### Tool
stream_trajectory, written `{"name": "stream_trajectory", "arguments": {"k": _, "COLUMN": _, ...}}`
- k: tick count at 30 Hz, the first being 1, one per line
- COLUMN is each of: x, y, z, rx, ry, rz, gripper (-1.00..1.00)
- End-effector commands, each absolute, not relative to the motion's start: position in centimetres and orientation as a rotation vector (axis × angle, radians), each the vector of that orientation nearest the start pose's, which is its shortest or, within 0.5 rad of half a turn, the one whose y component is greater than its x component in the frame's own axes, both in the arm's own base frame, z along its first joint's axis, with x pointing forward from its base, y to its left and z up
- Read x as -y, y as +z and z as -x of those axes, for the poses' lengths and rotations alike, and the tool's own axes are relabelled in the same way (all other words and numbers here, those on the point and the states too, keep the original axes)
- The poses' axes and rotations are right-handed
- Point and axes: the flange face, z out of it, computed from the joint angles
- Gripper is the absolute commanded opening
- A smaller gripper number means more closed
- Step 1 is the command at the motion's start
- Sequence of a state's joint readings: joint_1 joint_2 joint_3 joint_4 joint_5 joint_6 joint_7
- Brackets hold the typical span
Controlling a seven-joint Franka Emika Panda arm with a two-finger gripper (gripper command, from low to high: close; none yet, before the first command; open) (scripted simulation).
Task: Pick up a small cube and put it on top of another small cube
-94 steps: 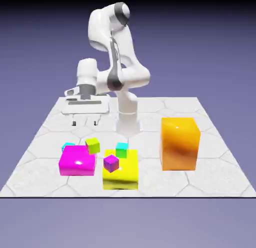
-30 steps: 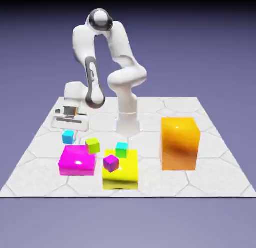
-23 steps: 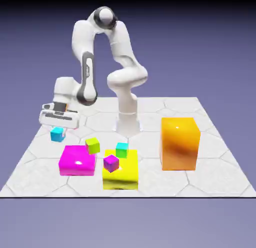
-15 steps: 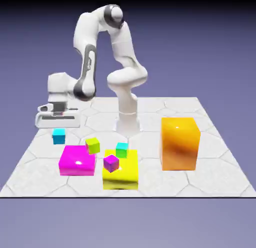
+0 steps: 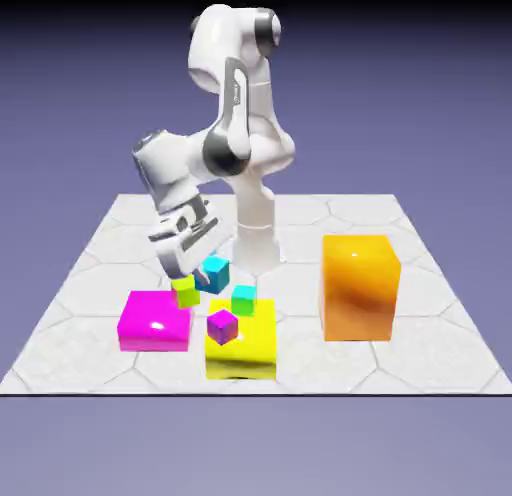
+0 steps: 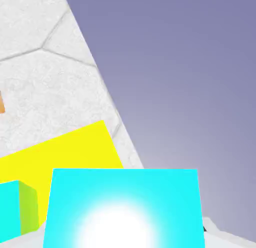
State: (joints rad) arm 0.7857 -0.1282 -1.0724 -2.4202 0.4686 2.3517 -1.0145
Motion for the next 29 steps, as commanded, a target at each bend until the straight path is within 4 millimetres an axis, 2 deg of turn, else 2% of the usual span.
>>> {"name": "stream_trajectory", "arguments": {"k": 1, "x": 12.8, "y": 33.2, "z": -46.4, "rx": 0.539, "ry": -0.350, "rz": 2.700, "gripper": -1.00}}
{"name": "stream_trajectory", "arguments": {"k": 11, "x": 12.1, "y": 31.3, "z": -46.8, "rx": 0.539, "ry": -0.370, "rz": 2.689, "gripper": -1.00}}
{"name": "stream_trajectory", "arguments": {"k": 28, "x": 10.9, "y": 27.0, "z": -47.1, "rx": 0.540, "ry": -0.343, "rz": 2.702, "gripper": -1.00}}
{"name": "stream_trajectory", "arguments": {"k": 29, "x": 10.9, "y": 27.0, "z": -47.1, "rx": 0.540, "ry": -0.343, "rz": 2.702, "gripper": 1.00}}
